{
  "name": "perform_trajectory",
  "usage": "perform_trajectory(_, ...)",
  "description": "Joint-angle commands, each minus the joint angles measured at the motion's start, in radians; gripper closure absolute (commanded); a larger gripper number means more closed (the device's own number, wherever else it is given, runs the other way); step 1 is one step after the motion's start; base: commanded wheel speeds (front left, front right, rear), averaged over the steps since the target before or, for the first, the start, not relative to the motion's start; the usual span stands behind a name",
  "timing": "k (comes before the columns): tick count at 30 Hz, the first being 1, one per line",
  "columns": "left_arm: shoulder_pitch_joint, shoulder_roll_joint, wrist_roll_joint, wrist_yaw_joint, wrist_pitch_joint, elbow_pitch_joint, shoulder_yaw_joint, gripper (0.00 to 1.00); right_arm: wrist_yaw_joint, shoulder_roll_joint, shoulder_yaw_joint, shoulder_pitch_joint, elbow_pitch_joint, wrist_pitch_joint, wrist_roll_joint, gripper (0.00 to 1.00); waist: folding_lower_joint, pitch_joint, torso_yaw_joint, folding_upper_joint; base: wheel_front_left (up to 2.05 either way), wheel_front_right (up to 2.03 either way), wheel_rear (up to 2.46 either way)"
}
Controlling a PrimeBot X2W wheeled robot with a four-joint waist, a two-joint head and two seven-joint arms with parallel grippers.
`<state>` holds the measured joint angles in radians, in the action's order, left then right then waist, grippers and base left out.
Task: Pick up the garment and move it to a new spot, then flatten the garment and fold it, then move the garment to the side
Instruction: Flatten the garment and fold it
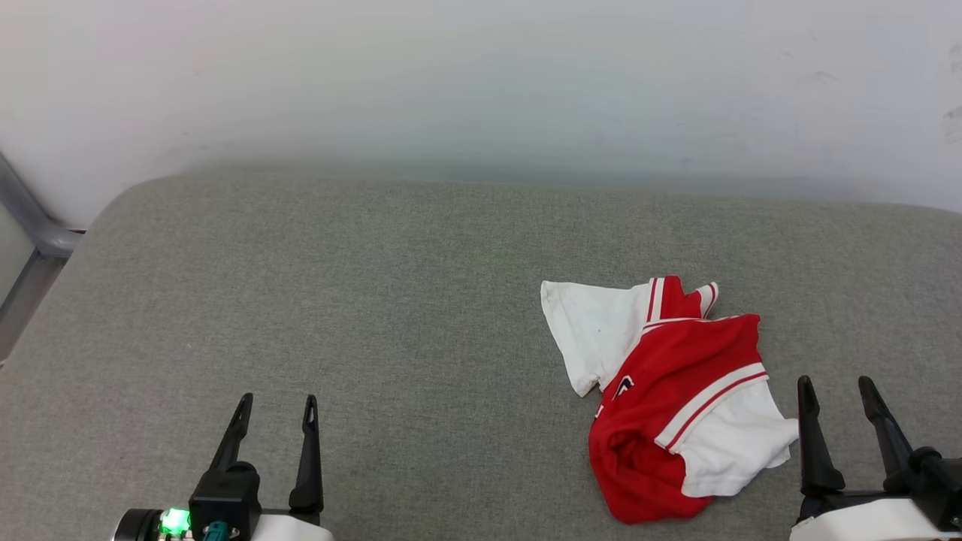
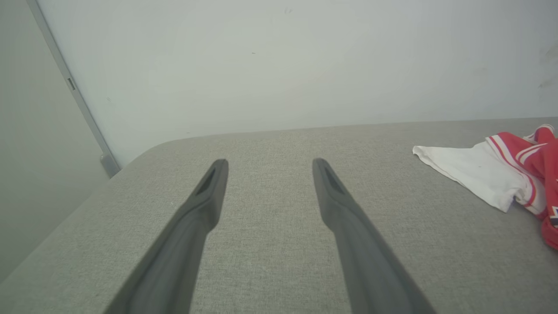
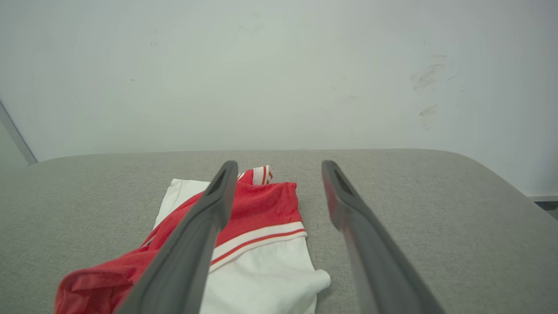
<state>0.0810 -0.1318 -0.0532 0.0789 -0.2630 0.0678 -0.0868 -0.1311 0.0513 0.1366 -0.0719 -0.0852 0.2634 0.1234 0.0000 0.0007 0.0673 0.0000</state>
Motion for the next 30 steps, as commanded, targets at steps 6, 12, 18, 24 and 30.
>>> perform_trajectory(6,0.016,0.009,0.016,-0.013,-0.003,0.010,0.015,0.00,0.001,-0.002,-0.002,-0.013,-0.003,0.002,-0.004,0.00,0.0000,-0.002,-0.002,0.0000,0.00,0.00,0.00)
perform_trajectory(12,0.011,0.016,0.022,-0.022,-0.003,0.015,0.022,0.00,0.001,-0.002,-0.003,-0.013,-0.002,0.002,-0.006,0.00,0.0000,-0.002,-0.002,0.0000,0.00,0.00,0.00)
perform_trajectory(18,-0.031,0.013,0.020,-0.052,-0.003,0.031,0.022,0.00,0.001,-0.002,-0.007,-0.002,0.001,0.002,-0.009,0.00,0.0000,0.003,-0.008,0.0000,0.00,0.00,0.00)
perform_trajectory(24,-0.174,-0.019,0.023,-0.113,-0.003,0.072,0.014,0.00,0.001,-0.002,-0.028,0.033,0.013,0.002,-0.018,0.00,0.0000,0.037,-0.052,0.0000,0.00,0.00,0.00)
perform_trajectory(30,-0.384,-0.073,0.017,-0.174,-0.003,0.139,-0.008,0.00,0.001,-0.002,-0.041,0.082,0.038,0.002,-0.020,0.00,0.0000,0.112,-0.117,0.0000,0.00,0.00,0.00)
